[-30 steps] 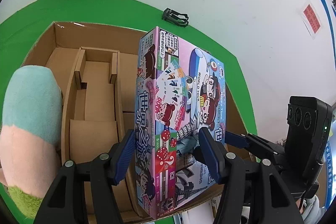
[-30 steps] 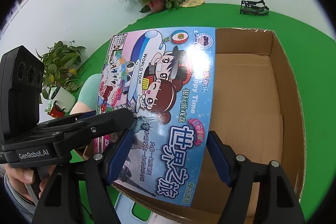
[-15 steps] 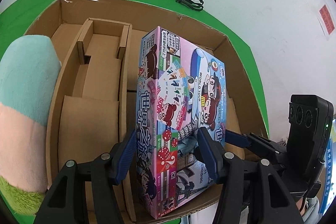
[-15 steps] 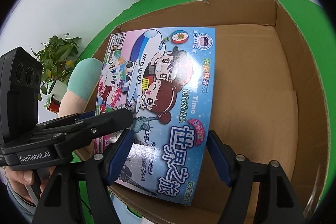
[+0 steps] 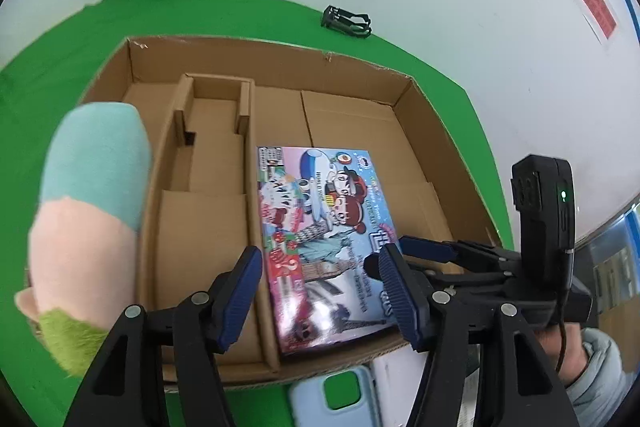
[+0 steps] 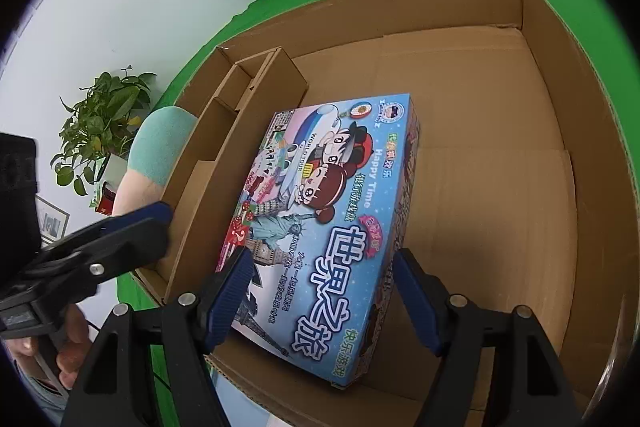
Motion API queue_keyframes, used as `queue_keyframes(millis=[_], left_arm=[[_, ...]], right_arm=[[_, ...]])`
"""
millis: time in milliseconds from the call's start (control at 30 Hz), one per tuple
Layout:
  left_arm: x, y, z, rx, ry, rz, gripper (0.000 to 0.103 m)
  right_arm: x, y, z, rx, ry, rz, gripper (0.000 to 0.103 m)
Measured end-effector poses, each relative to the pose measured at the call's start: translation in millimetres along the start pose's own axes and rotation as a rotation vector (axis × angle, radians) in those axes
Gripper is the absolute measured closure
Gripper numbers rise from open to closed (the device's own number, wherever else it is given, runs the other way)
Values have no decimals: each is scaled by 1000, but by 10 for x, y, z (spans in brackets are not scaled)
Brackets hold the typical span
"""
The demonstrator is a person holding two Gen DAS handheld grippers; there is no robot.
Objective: Organize objects
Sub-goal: 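Lower the board game box into the large box and open the right gripper, then withdraw both grippers from the large box toward the items on the table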
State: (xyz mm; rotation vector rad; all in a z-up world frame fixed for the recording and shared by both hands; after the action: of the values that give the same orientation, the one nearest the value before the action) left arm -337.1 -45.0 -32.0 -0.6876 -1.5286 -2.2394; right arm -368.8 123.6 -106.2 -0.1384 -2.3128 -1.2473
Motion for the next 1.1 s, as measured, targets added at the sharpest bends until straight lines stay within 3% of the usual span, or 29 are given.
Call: queue_keyframes(millis=[100, 267, 367, 500, 667, 733, 800, 867, 933, 1033, 1100], left_arm=[[-138, 62, -118, 52, -12, -23, 44], [-399, -16, -166, -39, 56, -123, 44], [-510, 19, -23, -31, 27, -114, 43], [-521, 33, 30, -41, 74, -118, 38], [-525, 50, 14, -61, 108, -118, 38], [-528, 61, 18, -56, 102, -114, 37], [-526, 58, 15, -55, 94, -110, 37], [-512, 105, 33, -61, 78, -87, 37], [-485, 205, 60, -45, 50, -39, 37], [-424, 535, 141, 6, -32, 100, 33], [-404, 818, 181, 61, -81, 210, 16]], right_arm=[[-21, 13, -53, -10, 21, 7, 35], [-13, -9, -61, -48, 48, -3, 53], [-13, -17, -76, -74, 70, -3, 53], [-1, -19, -61, -86, 78, -14, 53], [15, -1, -20, -95, 78, -13, 50], [24, 14, -23, -87, 72, -7, 42], [51, 59, -32, -87, 72, 19, 18], [78, 143, -49, -102, 86, 59, 16], [109, 264, -36, -141, 101, 105, 5], [130, 521, 4, -235, 136, 197, 1], [104, 706, 12, -298, 164, 257, 1]])
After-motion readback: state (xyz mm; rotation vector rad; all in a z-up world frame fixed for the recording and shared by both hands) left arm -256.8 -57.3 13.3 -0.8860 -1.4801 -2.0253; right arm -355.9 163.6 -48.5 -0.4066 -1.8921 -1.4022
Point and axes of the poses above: each gripper's, at about its wrist camera, not at the fingertips, and y roughly against the way its jaws point, z to its right, x to its top, the point moved 7 cm from there along -y, roughly the way its jaws point, and after that the axes turned 3 degrees about z, right-handed, at the moved point
